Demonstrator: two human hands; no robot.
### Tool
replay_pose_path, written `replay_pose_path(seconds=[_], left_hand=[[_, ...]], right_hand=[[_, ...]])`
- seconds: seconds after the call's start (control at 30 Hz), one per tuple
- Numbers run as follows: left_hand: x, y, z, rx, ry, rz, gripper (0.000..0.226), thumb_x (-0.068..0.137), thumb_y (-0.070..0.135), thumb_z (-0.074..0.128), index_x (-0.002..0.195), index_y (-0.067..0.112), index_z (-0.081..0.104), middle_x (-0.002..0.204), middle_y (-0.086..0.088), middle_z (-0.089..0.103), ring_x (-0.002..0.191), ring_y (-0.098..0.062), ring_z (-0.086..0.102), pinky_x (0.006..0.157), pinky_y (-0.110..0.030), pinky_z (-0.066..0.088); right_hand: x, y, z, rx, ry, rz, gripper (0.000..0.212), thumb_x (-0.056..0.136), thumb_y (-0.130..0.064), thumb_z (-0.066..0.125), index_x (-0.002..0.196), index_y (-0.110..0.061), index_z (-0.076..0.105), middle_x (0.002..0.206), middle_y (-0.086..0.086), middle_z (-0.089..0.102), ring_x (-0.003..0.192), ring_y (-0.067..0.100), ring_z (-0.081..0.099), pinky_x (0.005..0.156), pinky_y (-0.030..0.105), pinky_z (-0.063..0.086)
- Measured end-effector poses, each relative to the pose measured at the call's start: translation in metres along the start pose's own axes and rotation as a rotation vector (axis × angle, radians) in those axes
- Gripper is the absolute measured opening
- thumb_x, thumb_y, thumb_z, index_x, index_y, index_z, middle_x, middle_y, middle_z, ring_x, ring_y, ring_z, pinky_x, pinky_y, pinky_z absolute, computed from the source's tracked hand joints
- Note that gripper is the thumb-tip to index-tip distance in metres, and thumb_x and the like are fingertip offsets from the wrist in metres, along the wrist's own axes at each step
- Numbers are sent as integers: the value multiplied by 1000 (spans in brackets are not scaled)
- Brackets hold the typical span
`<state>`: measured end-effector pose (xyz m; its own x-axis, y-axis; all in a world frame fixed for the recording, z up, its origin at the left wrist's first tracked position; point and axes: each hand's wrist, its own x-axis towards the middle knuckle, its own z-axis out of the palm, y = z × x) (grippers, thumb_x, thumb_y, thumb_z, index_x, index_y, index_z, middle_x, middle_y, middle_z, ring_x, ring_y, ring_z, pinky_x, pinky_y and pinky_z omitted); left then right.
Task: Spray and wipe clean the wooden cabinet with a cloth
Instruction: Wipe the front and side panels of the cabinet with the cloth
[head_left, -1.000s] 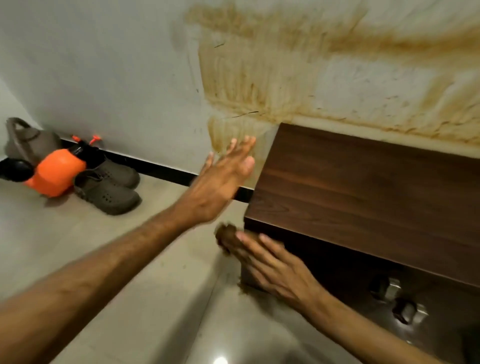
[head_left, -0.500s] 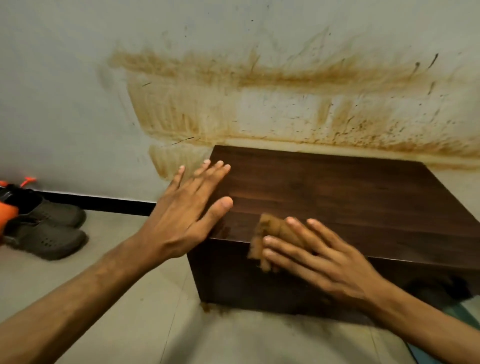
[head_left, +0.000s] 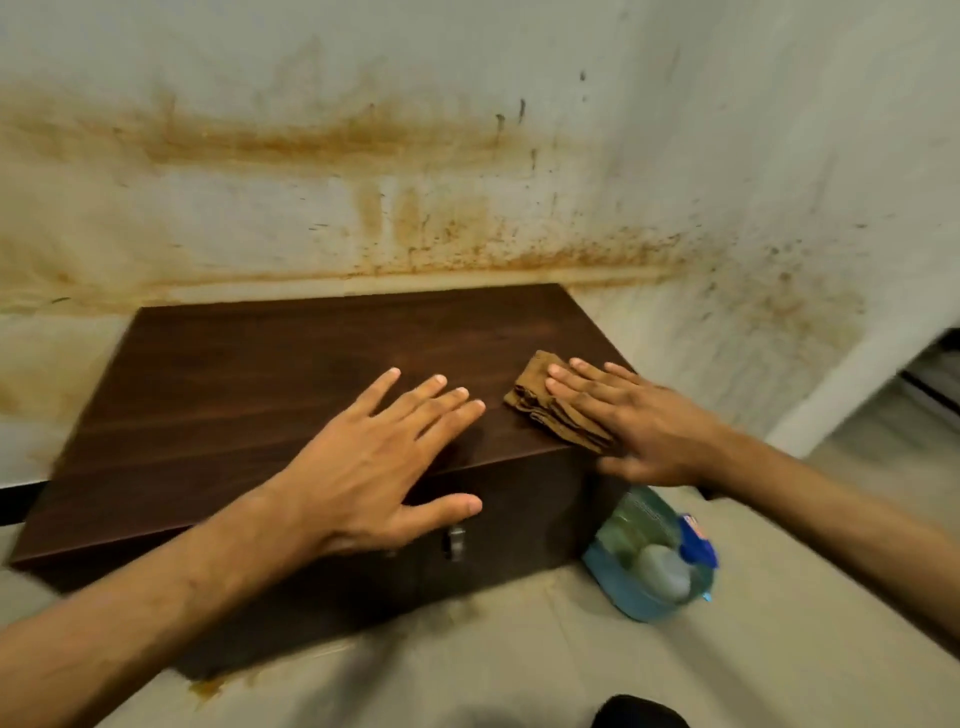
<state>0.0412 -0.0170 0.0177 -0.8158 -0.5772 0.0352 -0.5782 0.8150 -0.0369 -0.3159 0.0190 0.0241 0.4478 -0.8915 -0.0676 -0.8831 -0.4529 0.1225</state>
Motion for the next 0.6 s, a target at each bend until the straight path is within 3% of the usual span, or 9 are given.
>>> replay_pose_path(seconds=[0.1,0.17,0.23,0.3,0.37,0.47,0.53,0.6], left_hand=[[37,25,5,24,49,-26,117,87,104,15,175,33,-12,186,4,1,171,-19,-9,137,-55,-10],[51,41,14,40,87,-102,124,77,111,17,174,39,-15,186,-1,5,172,-34,-3,132,-70,-7],[55,47,24,23,113,-204,129,70,115,18,173,44,-13,185,-5,8,170,-44,1,125,-81,-3],[50,42,33,-1,120,-300,131,67,117,14,173,45,-12,186,-6,5,170,-44,0,124,-86,1],[46,38,40,-53,151,-407,134,66,117,14,174,41,-10,186,-9,2,170,-44,1,122,-89,5],[50,40,42,-218,258,-545,132,68,114,28,172,41,-8,185,-10,-8,169,-45,-2,117,-90,2],[53,41,40,-283,288,-587,129,69,113,28,171,42,-8,185,-12,-8,169,-45,-4,118,-91,0],[53,42,39,-262,303,-574,127,72,112,26,172,40,-4,185,-12,-3,170,-44,-2,119,-91,1]], right_hand=[[-9,0,4,163,43,25,93,89,-33,69,168,-20,22,176,5,17,164,21,8,133,37,17],[-21,-1,-2,441,103,100,68,92,-23,71,156,-19,51,162,9,49,156,21,37,127,40,34],[-43,0,-12,825,278,251,33,96,-11,71,129,-17,75,122,13,78,117,27,72,101,46,57],[-69,13,-17,1120,468,448,20,99,-2,66,109,-13,78,95,8,82,88,18,75,80,33,59],[-89,36,-8,1266,628,683,20,98,-3,65,103,-19,77,90,-4,82,83,8,75,70,21,60],[-107,91,25,1369,819,1082,14,93,-15,69,106,-16,74,90,0,78,68,6,74,57,21,59],[-114,122,57,1351,837,1253,25,87,-18,74,112,-13,73,96,6,77,75,13,74,56,24,58],[-119,142,90,1271,775,1295,31,81,-18,80,111,-12,75,107,15,79,88,26,75,66,33,61]])
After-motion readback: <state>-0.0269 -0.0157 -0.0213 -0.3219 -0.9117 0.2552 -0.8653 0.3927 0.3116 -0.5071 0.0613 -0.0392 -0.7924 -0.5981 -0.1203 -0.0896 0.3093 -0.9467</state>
